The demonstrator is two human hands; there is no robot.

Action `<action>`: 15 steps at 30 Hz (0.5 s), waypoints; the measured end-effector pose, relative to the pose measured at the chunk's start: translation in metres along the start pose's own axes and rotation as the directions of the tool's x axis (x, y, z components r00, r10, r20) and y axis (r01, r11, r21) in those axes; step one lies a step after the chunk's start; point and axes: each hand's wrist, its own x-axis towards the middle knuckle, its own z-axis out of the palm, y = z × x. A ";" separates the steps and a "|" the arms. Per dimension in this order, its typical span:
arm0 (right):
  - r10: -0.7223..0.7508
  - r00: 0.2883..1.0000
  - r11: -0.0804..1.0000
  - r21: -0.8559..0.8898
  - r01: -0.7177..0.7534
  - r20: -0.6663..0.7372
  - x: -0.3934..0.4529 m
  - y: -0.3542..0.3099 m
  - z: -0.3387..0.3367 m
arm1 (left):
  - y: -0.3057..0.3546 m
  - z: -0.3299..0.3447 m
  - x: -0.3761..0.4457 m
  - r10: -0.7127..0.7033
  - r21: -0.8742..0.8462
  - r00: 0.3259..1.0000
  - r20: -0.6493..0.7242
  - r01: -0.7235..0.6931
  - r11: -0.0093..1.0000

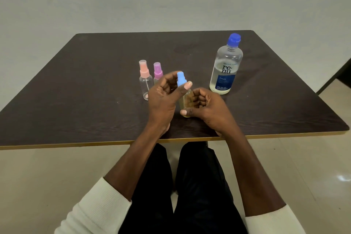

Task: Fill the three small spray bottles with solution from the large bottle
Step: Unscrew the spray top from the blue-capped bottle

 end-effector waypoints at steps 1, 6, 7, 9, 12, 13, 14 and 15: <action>-0.004 1.000 1.000 -0.001 0.004 -0.003 0.000 0.000 0.000 | 0.000 0.000 0.000 -0.008 0.010 1.000 0.002 0.008 1.000; -0.015 1.000 1.000 0.018 0.015 -0.002 -0.001 -0.001 0.000 | -0.003 -0.004 -0.002 0.009 0.004 0.999 0.043 -0.009 1.000; -0.016 1.000 1.000 0.020 0.016 -0.003 -0.001 -0.001 0.000 | -0.003 -0.004 -0.002 0.021 0.013 0.999 0.046 -0.022 1.000; -0.016 1.000 0.999 0.027 0.017 -0.005 0.000 0.000 0.000 | -0.002 -0.003 -0.002 0.050 0.039 0.999 0.011 -0.050 0.998; -0.017 1.000 1.000 0.021 0.016 0.006 0.000 0.000 0.000 | -0.001 -0.003 0.000 0.094 0.031 0.991 -0.093 -0.092 0.995; -0.018 1.000 1.000 0.013 0.018 0.009 0.000 0.001 0.001 | 0.000 -0.003 0.000 0.099 0.013 0.988 -0.121 -0.098 0.995; -0.018 1.000 1.000 0.001 0.018 0.011 0.001 0.001 0.000 | 0.001 -0.002 0.001 0.105 -0.002 0.984 -0.144 -0.106 0.994; -0.023 1.000 1.000 -0.009 0.023 0.013 0.000 0.001 0.001 | 0.002 -0.002 0.001 0.114 -0.014 0.980 -0.166 -0.118 0.993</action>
